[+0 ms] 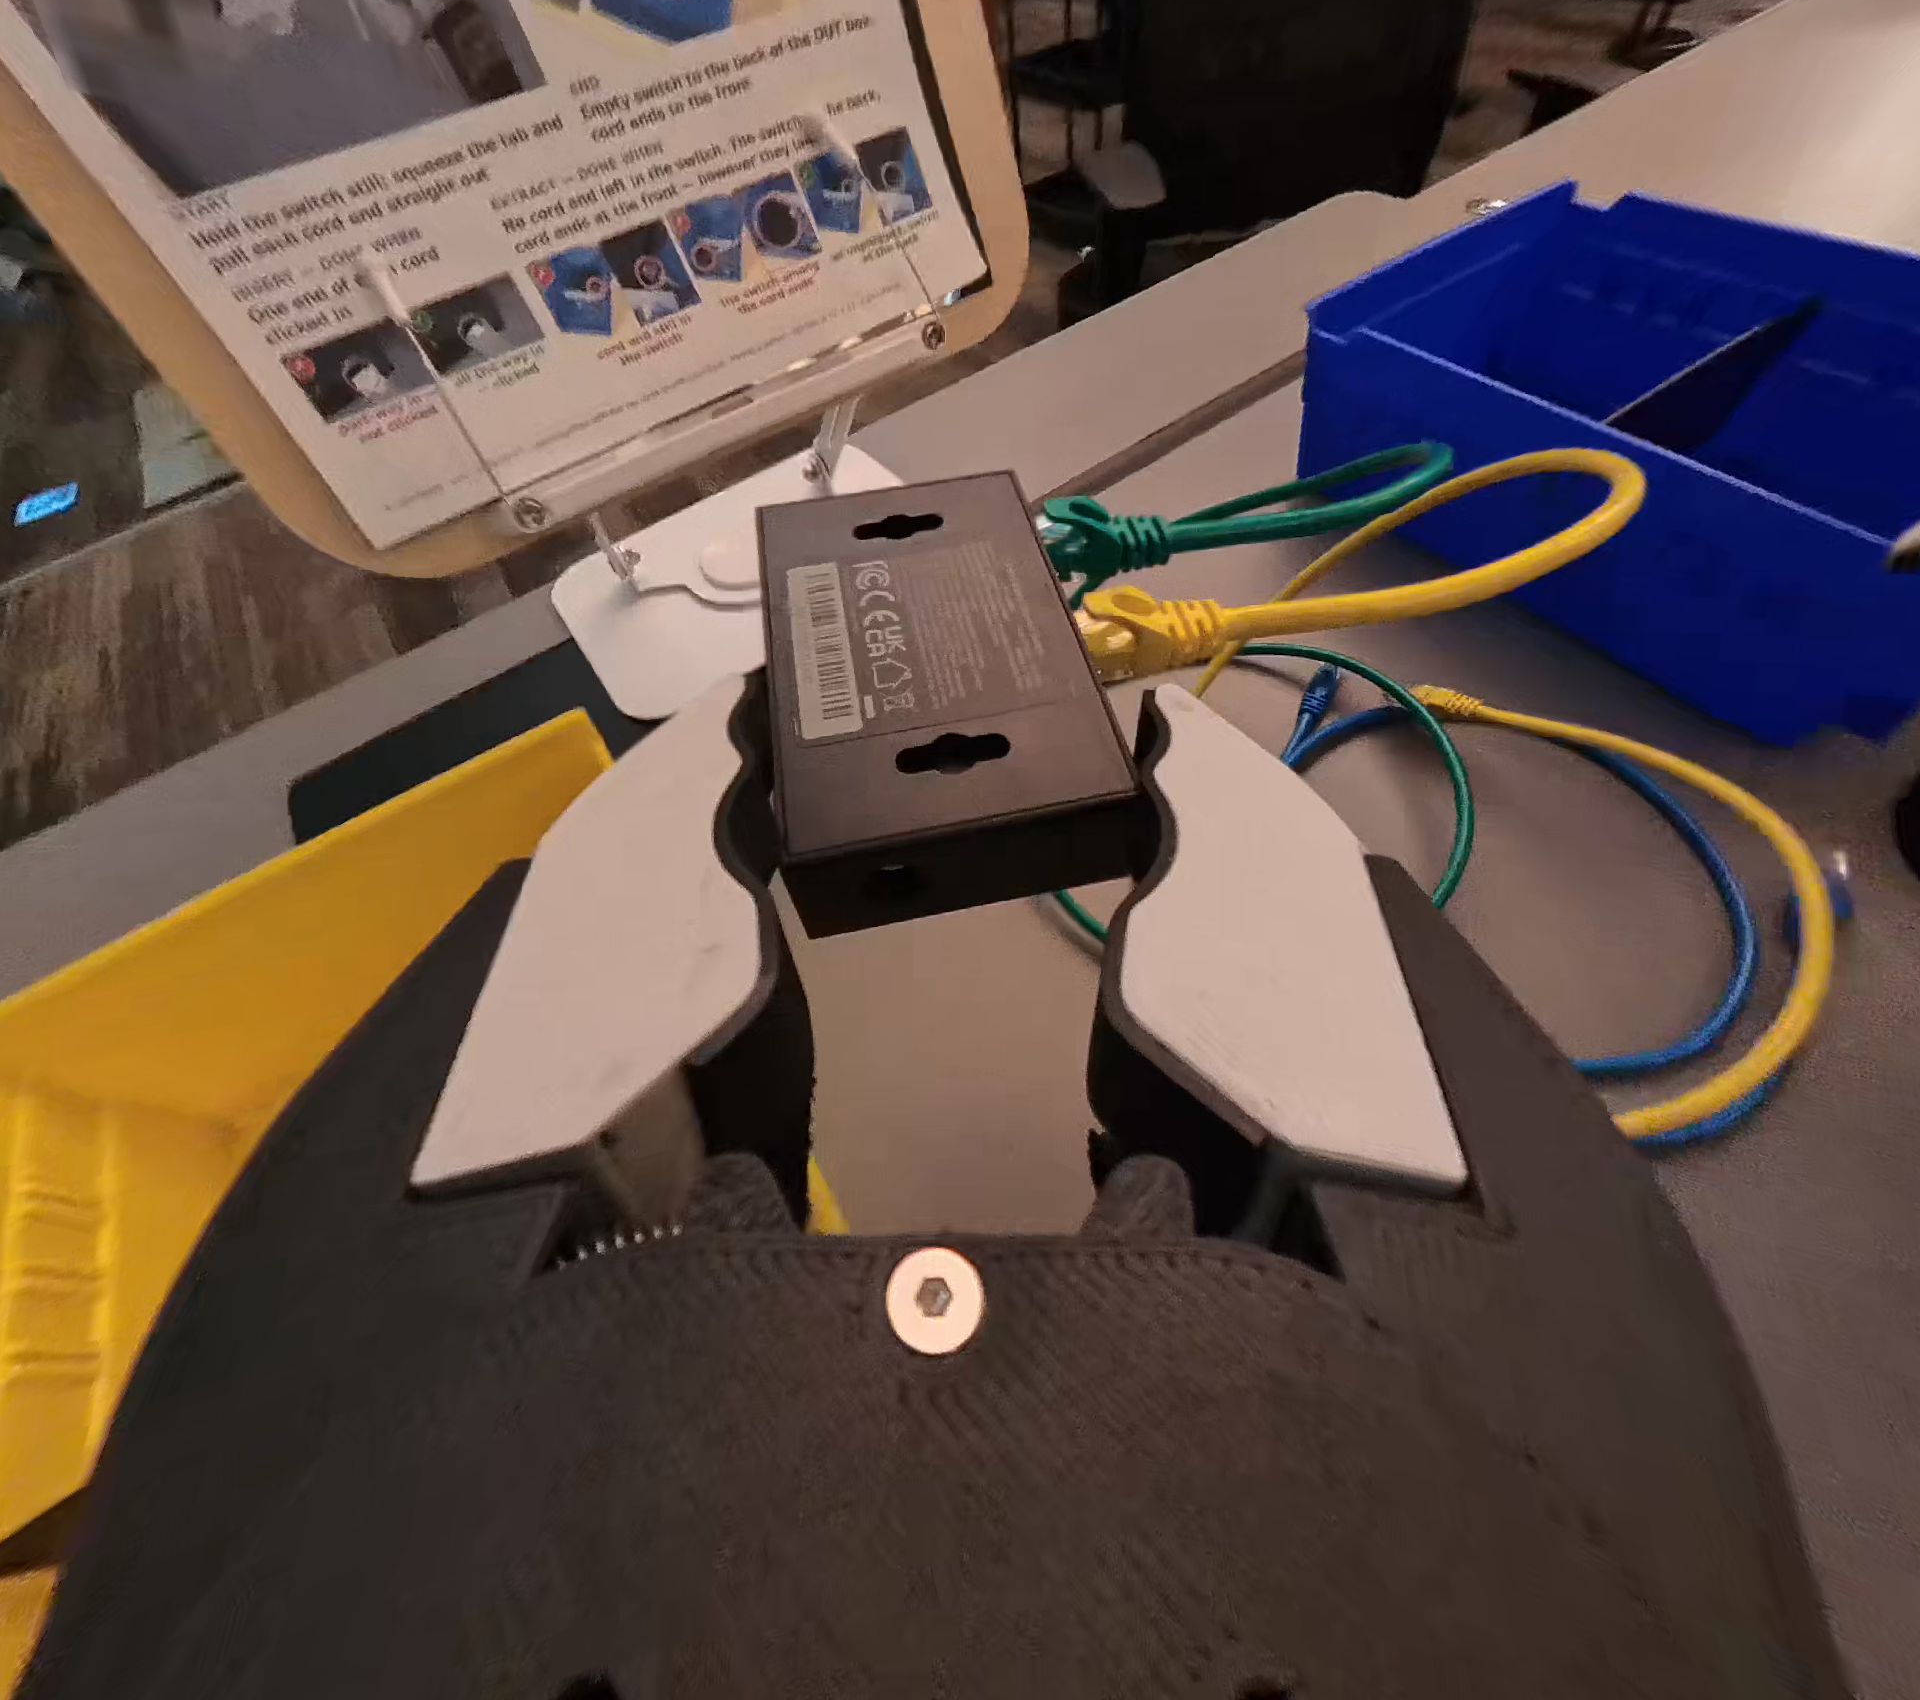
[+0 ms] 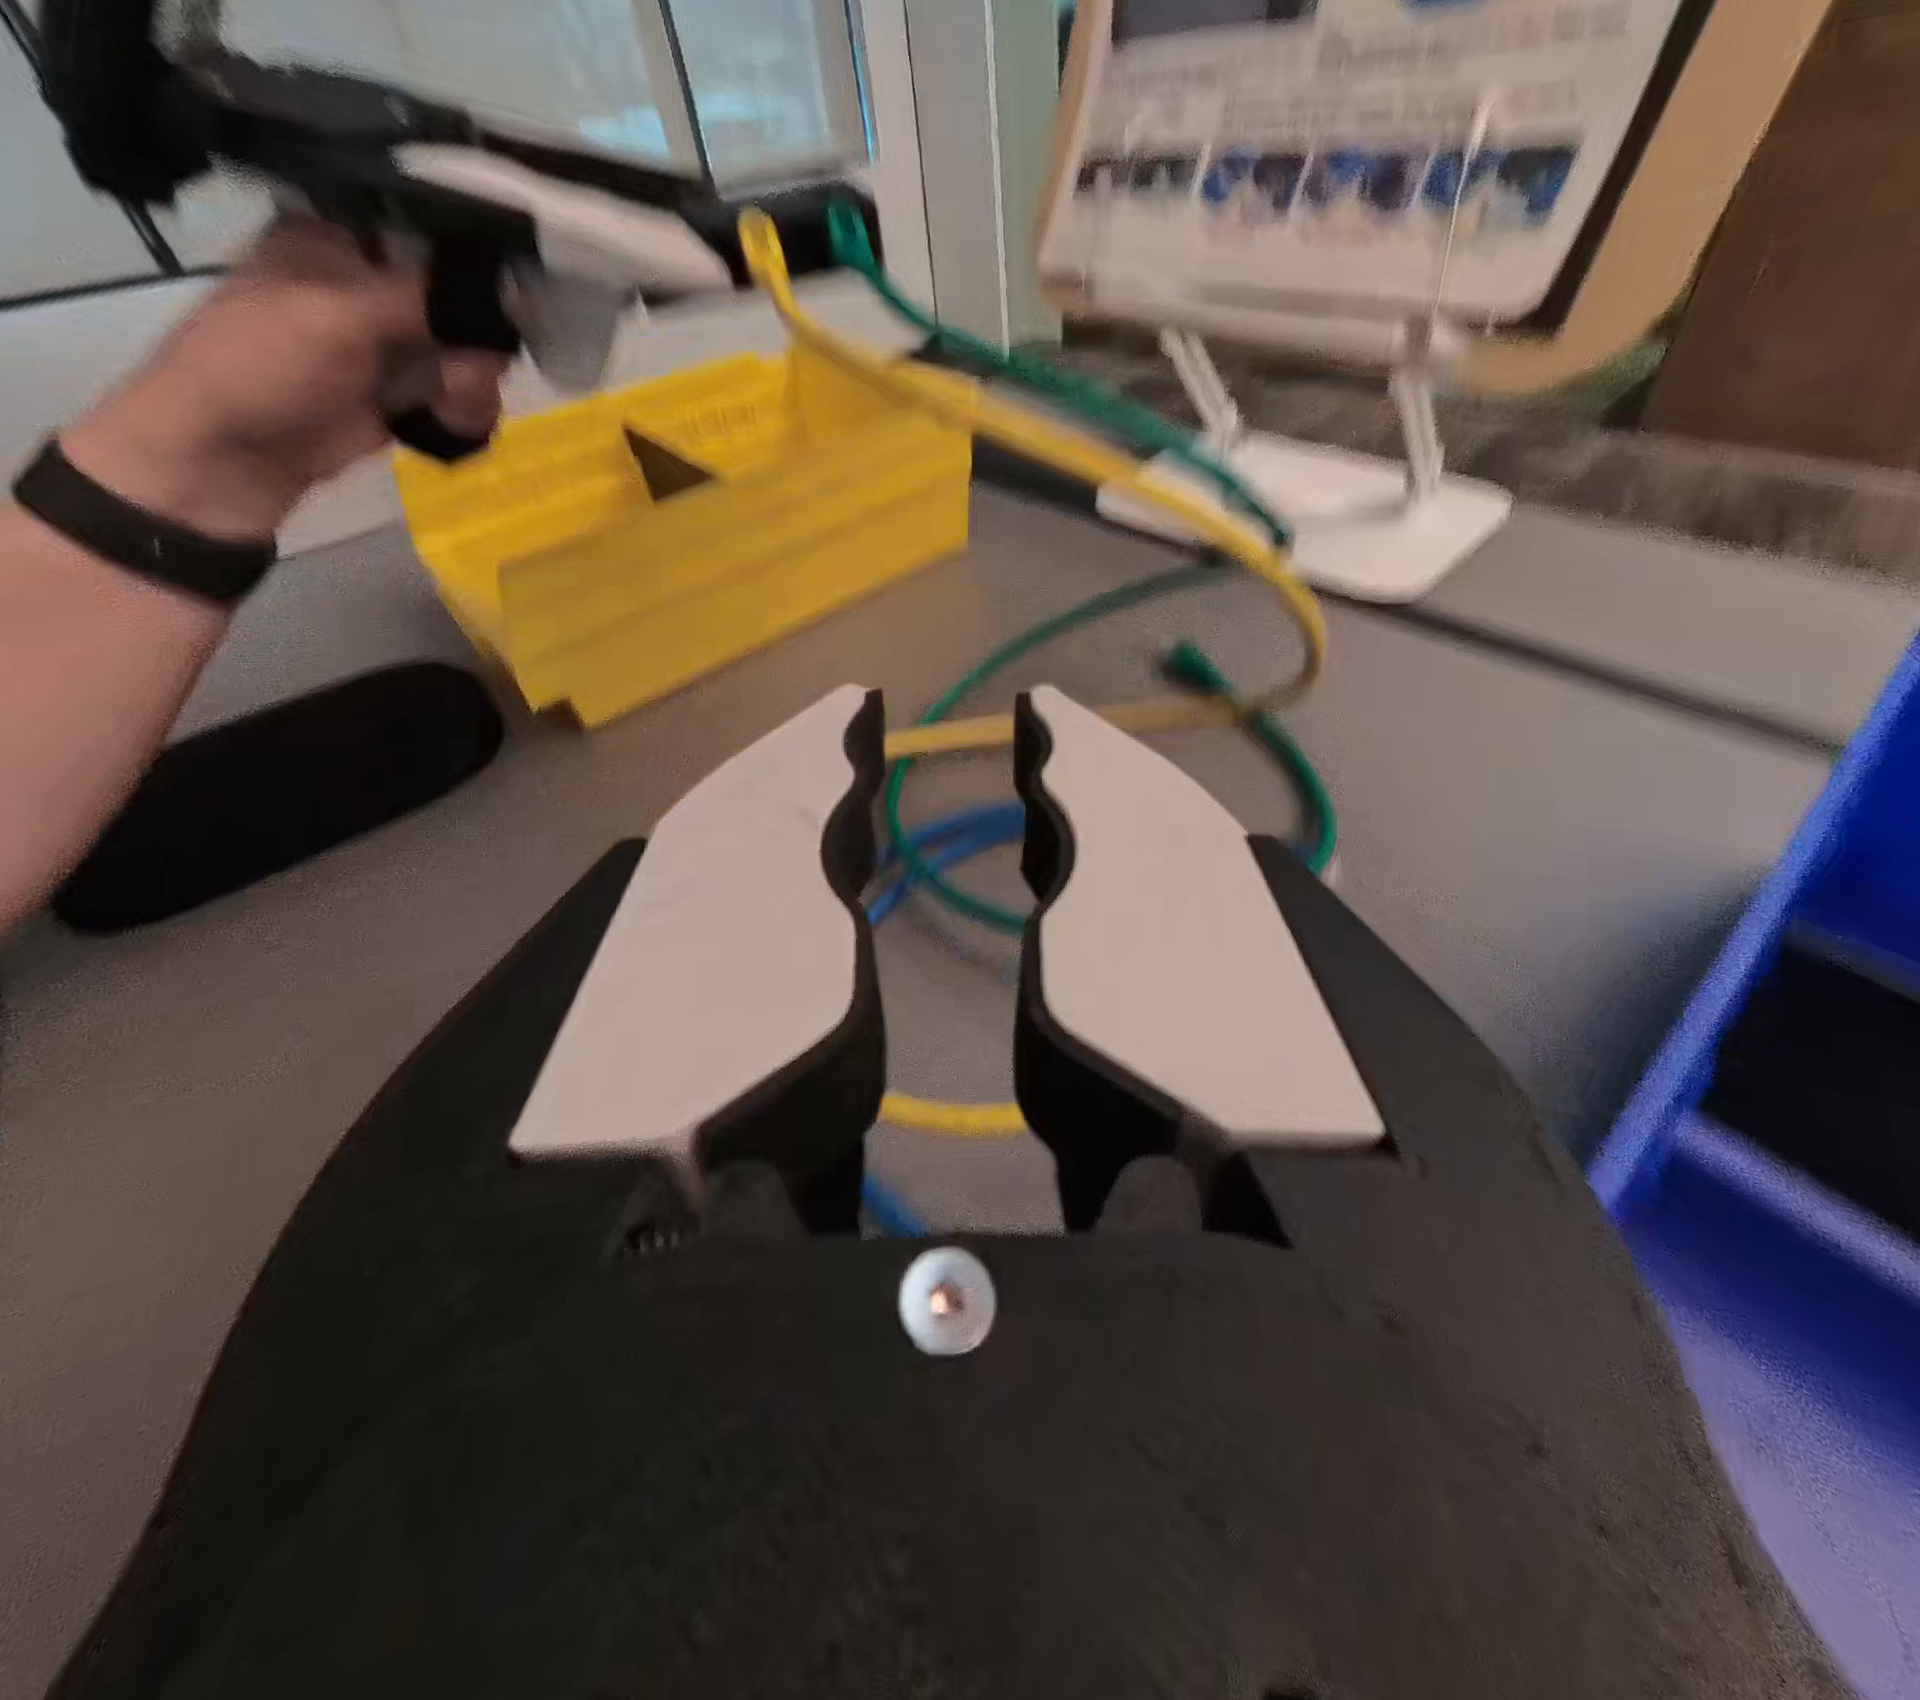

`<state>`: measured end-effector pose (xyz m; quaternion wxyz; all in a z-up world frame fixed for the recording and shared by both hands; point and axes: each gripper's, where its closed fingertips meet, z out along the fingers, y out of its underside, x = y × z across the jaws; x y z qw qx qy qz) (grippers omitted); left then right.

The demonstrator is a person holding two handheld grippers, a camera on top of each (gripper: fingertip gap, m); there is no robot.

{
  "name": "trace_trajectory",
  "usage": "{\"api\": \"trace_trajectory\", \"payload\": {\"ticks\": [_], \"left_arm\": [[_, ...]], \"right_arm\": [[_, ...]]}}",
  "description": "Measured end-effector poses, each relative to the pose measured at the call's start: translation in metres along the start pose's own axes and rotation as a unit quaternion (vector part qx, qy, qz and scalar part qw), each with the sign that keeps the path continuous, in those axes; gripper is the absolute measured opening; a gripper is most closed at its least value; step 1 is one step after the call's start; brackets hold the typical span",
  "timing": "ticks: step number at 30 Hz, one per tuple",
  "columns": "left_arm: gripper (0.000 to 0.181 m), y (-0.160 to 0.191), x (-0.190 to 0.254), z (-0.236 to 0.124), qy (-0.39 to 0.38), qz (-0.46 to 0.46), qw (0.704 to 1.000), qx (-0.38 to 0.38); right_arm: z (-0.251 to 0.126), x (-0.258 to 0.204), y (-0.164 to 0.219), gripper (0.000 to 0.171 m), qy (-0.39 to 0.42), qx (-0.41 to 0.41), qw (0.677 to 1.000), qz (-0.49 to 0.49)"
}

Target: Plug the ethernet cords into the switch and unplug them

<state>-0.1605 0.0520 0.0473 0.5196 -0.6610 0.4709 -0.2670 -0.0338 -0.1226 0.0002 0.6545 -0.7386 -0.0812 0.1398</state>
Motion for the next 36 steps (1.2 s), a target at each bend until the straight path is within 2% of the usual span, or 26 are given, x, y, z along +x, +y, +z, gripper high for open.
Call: {"api": "trace_trajectory", "payload": {"ticks": [3,8,12,15,18,21,24,27,29,32,36], "left_arm": [[0.065,-0.011,-0.013,-0.023,0.011,-0.002,1.0,0.011],[0.065,-0.028,-0.027,-0.049,0.041,0.017,0.999,0.016],[0.065,-0.028,-0.032,-0.051,0.047,0.045,0.998,-0.01],[0.065,-0.011,-0.023,-0.043,0.065,0.058,0.995,-0.055],[0.065,0.01,-0.005,-0.031,0.073,0.068,0.991,-0.086],[0.065,0.031,0.017,-0.013,0.08,0.065,0.988,-0.111],[0.065,0.048,0.033,0.006,0.068,0.046,0.989,-0.123],[0.065,0.063,0.041,0.024,0.046,0.027,0.991,-0.127],[0.065,0.072,0.042,0.034,0.024,0.02,0.991,-0.13],[0.065,0.099,0.051,0.048,0.018,0.017,0.986,-0.166],[0.064,0.129,0.06,0.054,-0.001,0.097,0.97,-0.225]], "right_arm": [[-0.025,-0.014,0.043,0.026,-0.003,-0.059,0.998,0.001],[-0.041,-0.021,0.124,0.035,0.01,-0.219,0.967,-0.131],[-0.034,-0.006,0.139,0.035,0.032,-0.303,0.922,-0.238],[-0.032,0.002,0.157,0.025,0.007,-0.387,0.889,-0.243],[-0.031,0.002,0.161,0.015,-0.029,-0.427,0.873,-0.236],[-0.034,0.0,0.166,0.018,-0.068,-0.47,0.853,-0.215],[-0.04,-0.005,0.169,0.011,-0.107,-0.502,0.833,-0.207],[-0.062,-0.034,0.171,0.006,-0.187,-0.518,0.807,-0.215],[-0.081,-0.051,0.164,0.007,-0.218,-0.521,0.785,-0.254],[-0.106,-0.056,0.144,0.006,-0.211,-0.548,0.748,-0.31],[-0.123,-0.065,0.114,0.006,-0.232,-0.555,0.734,-0.315]]}}
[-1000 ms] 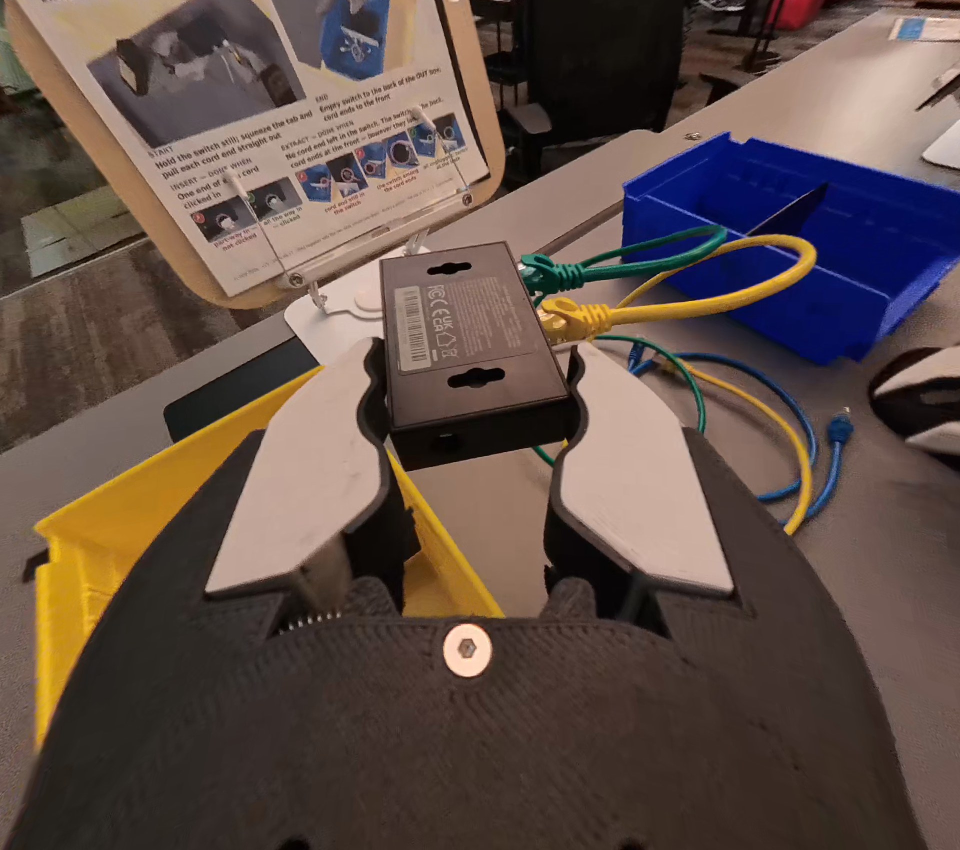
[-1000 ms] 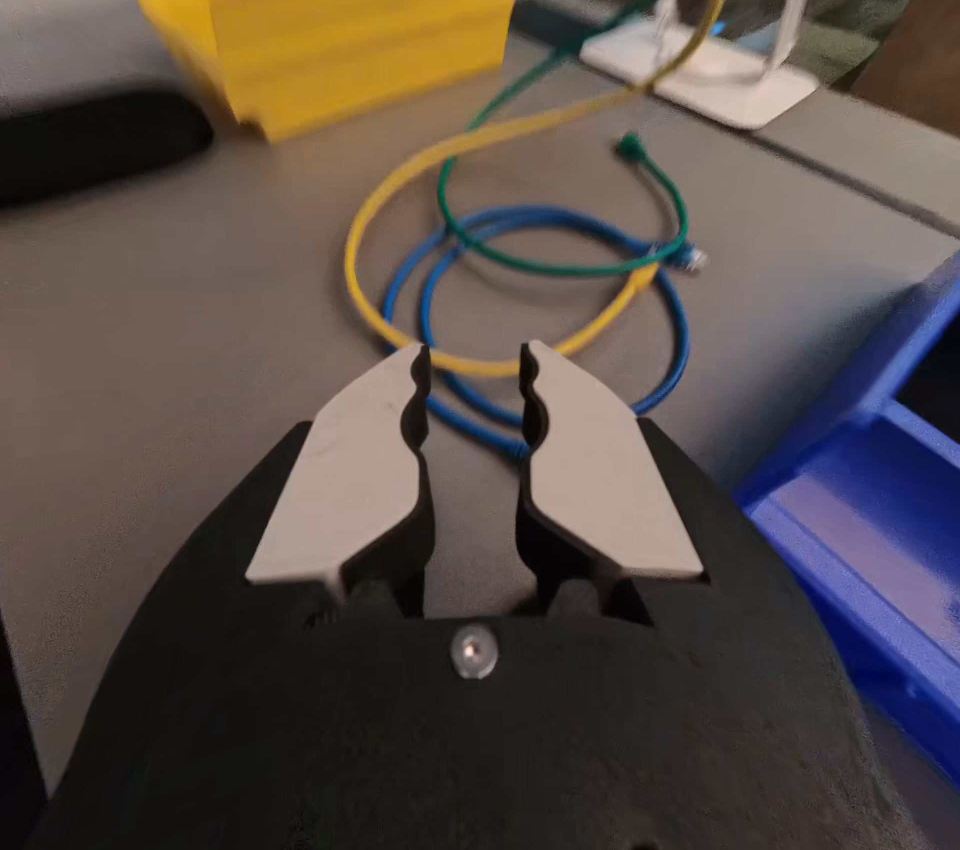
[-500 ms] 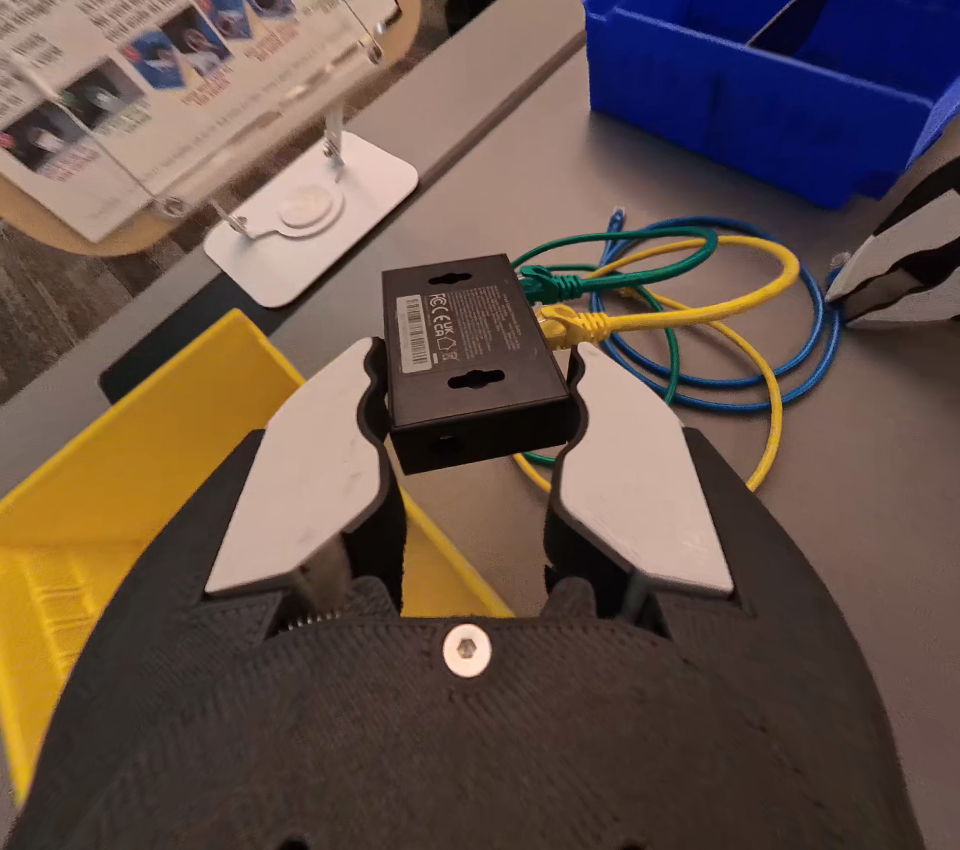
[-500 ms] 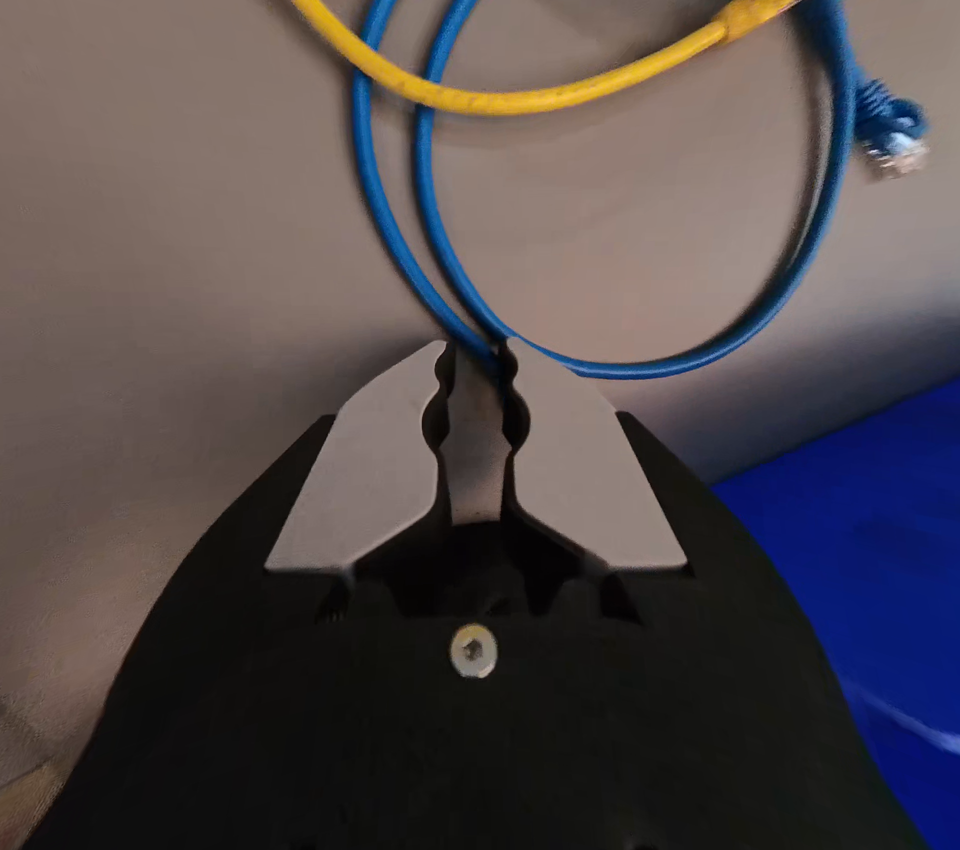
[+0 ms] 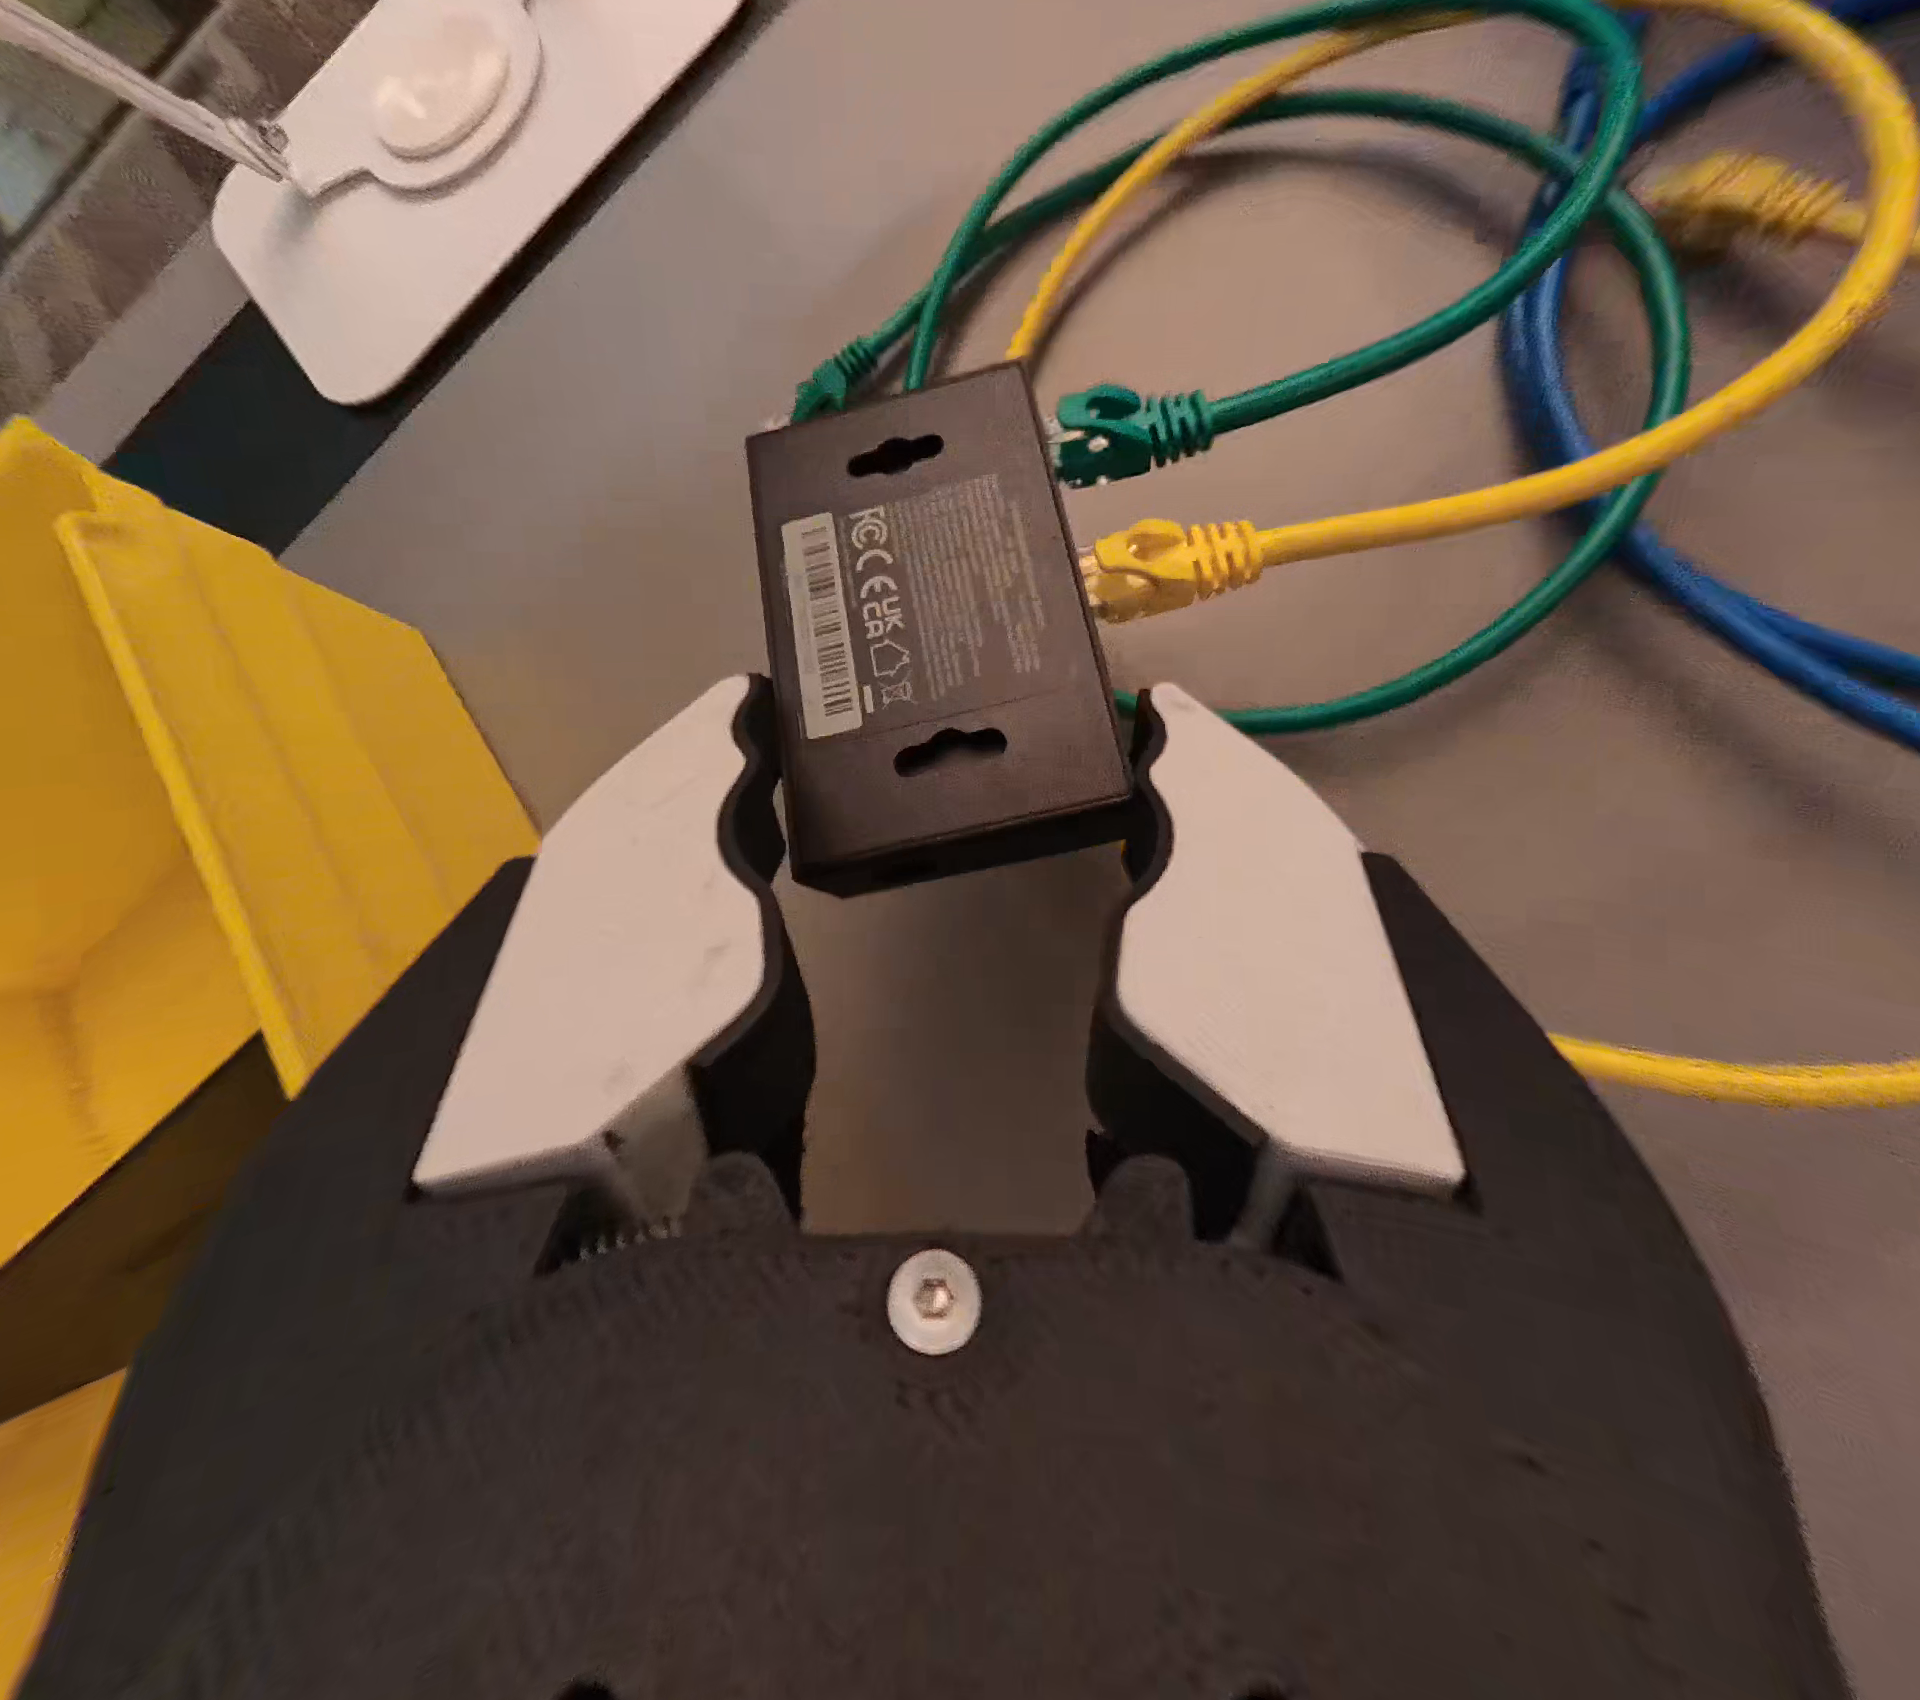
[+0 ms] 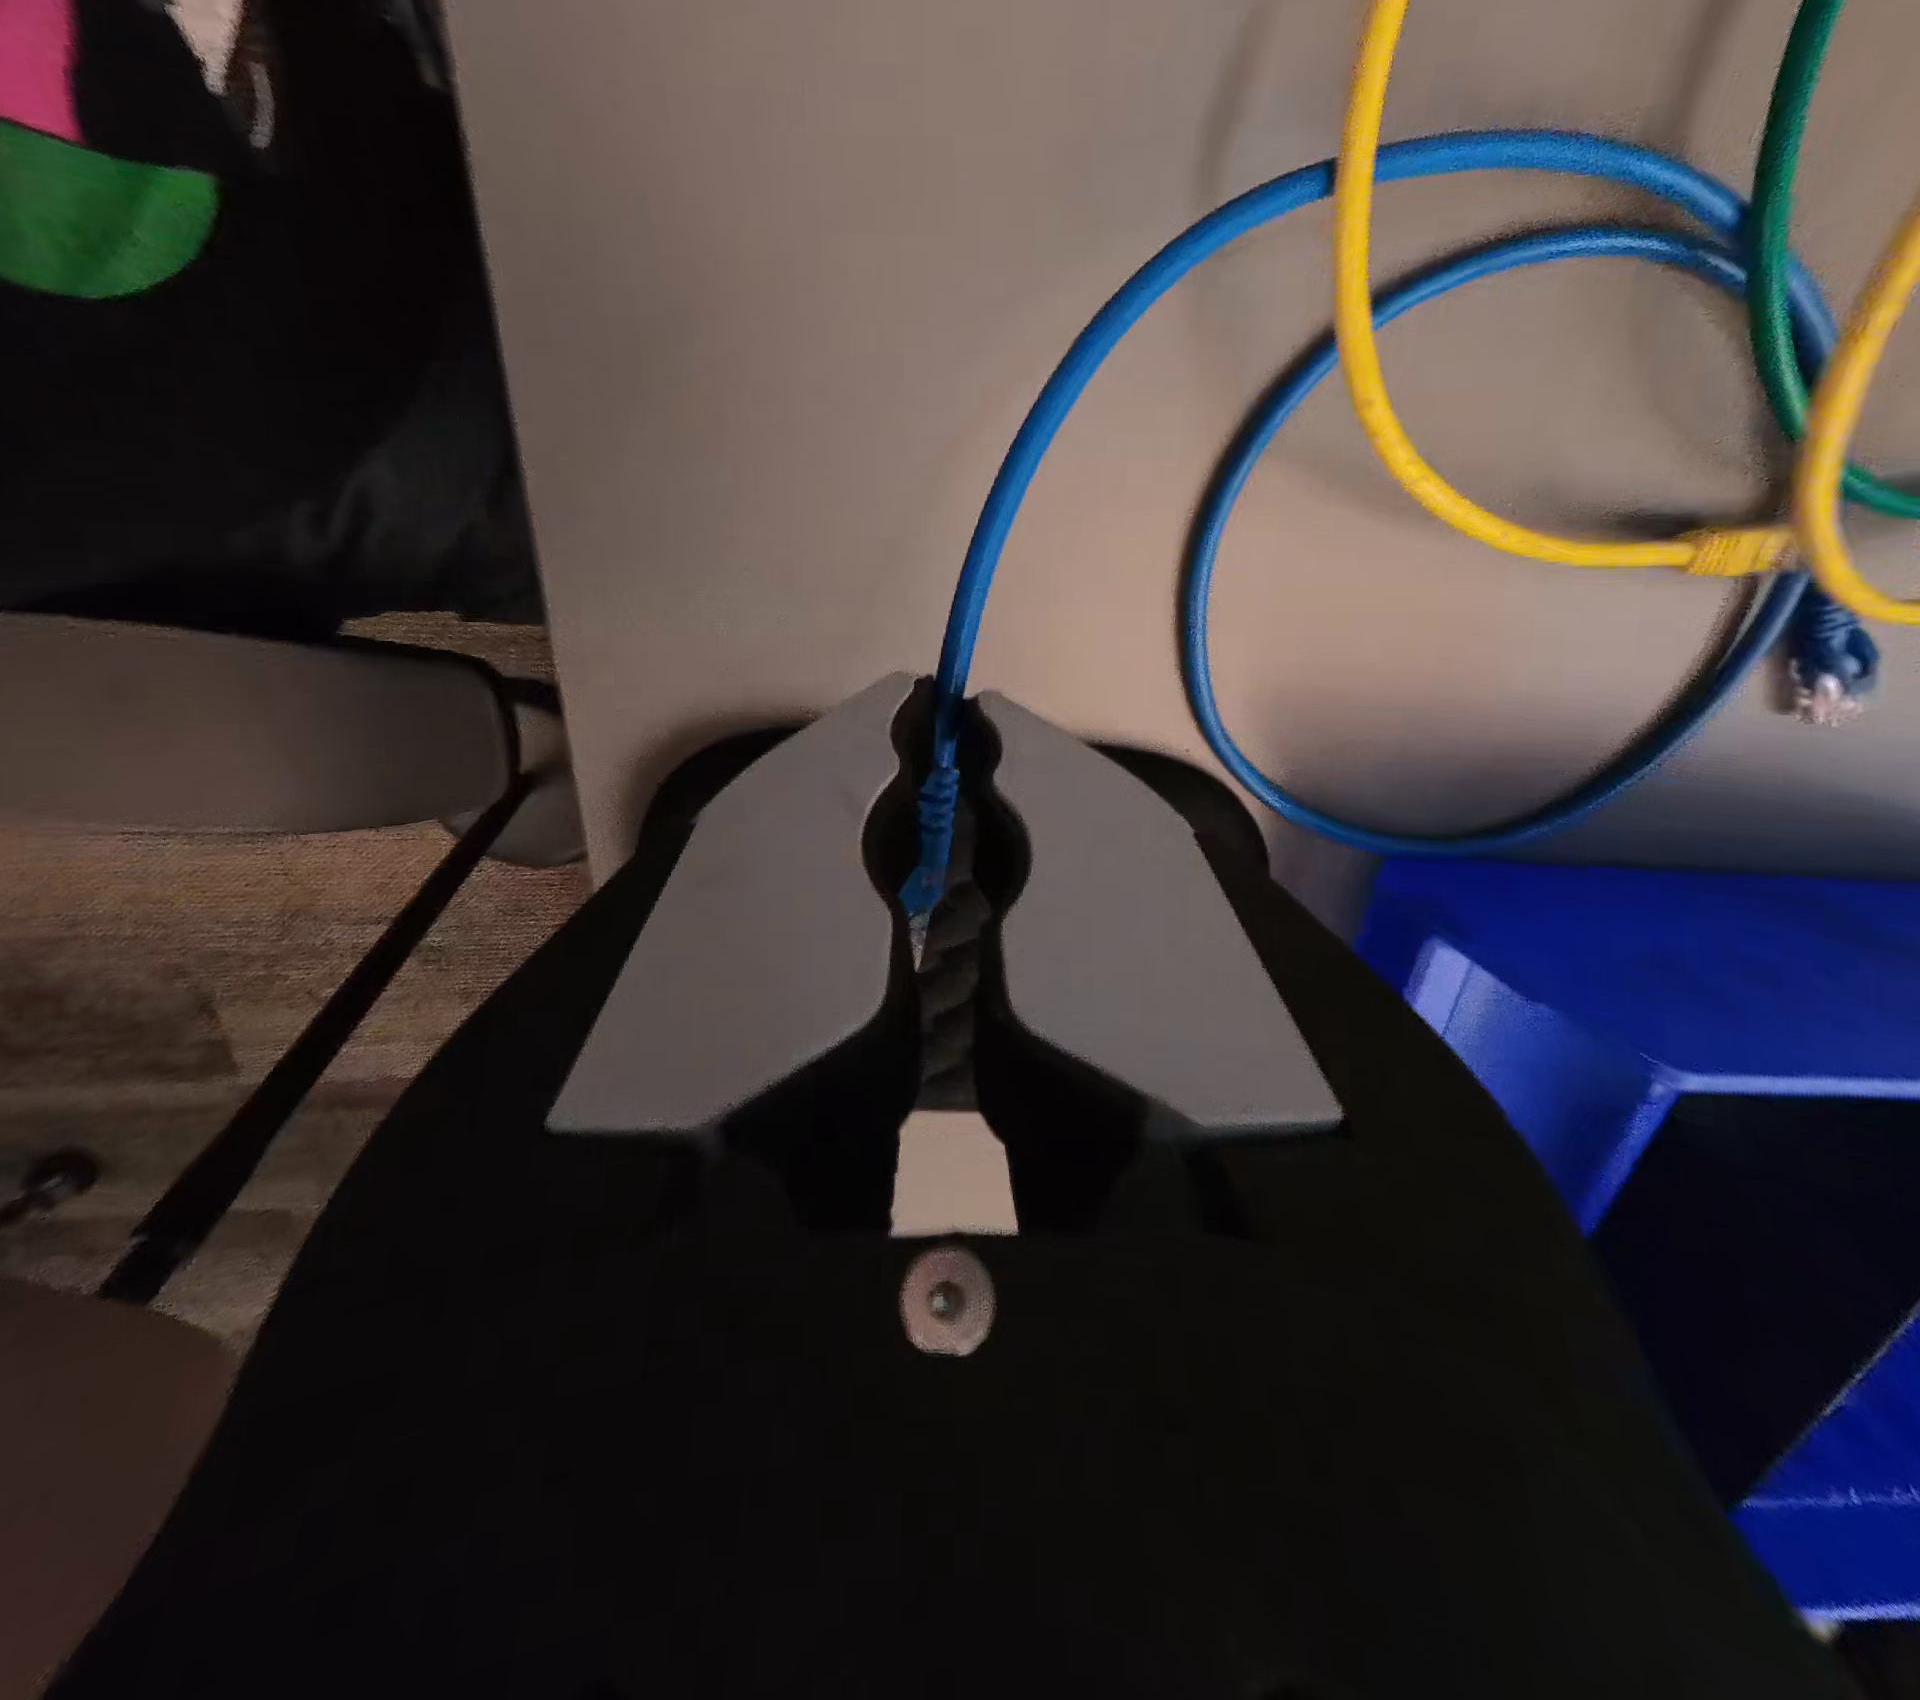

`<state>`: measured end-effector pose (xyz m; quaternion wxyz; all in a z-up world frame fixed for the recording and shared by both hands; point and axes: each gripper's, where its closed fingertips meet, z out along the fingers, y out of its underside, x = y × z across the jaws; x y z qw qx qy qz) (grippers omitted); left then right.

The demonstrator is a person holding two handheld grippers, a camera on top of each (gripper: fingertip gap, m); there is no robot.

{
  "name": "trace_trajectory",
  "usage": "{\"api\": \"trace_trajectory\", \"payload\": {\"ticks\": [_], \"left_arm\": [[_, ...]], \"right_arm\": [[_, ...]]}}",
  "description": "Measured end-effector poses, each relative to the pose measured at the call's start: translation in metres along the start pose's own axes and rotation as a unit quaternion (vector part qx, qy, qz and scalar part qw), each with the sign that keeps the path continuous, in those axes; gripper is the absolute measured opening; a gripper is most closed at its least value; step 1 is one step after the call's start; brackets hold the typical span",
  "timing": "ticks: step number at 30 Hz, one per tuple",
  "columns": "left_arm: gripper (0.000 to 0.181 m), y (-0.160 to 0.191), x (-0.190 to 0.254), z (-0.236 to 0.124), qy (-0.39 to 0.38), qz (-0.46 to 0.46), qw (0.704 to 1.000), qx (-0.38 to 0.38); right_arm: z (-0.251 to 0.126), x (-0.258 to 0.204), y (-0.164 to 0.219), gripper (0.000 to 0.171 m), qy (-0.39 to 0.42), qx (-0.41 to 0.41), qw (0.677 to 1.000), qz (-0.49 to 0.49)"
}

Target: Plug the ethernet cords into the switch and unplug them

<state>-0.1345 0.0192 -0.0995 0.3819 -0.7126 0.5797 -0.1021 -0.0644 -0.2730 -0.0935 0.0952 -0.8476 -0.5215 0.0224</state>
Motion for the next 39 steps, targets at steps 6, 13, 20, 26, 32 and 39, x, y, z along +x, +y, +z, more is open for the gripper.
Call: {"api": "trace_trajectory", "payload": {"ticks": [6,13,20,26,32,39], "left_arm": [[0.064,0.0,0.041,0.005,0.102,-0.071,0.992,0.009],[0.081,-0.025,0.047,-0.031,0.175,-0.116,0.971,0.112],[0.067,-0.092,0.201,-0.152,0.529,-0.001,0.824,0.203],[0.036,-0.072,0.252,-0.121,0.546,0.071,0.824,0.135],[0.0,-0.102,0.206,-0.122,0.492,-0.08,0.826,0.262],[0.0,-0.116,0.158,-0.122,0.337,-0.162,0.859,0.351]], "right_arm": [[-0.023,0.001,0.013,0.006,-0.094,0.001,0.995,0.025],[-0.046,-0.004,0.013,0.006,-0.143,0.017,0.99,0.011],[-0.071,0.019,-0.007,0.006,-0.158,-0.012,0.987,-0.011],[-0.085,0.044,-0.043,0.009,-0.095,0.046,0.993,-0.058],[-0.133,0.094,-0.069,0.017,0.207,0.273,0.939,0.021],[-0.165,0.1,-0.068,0.035,0.247,0.649,0.659,0.289]]}}
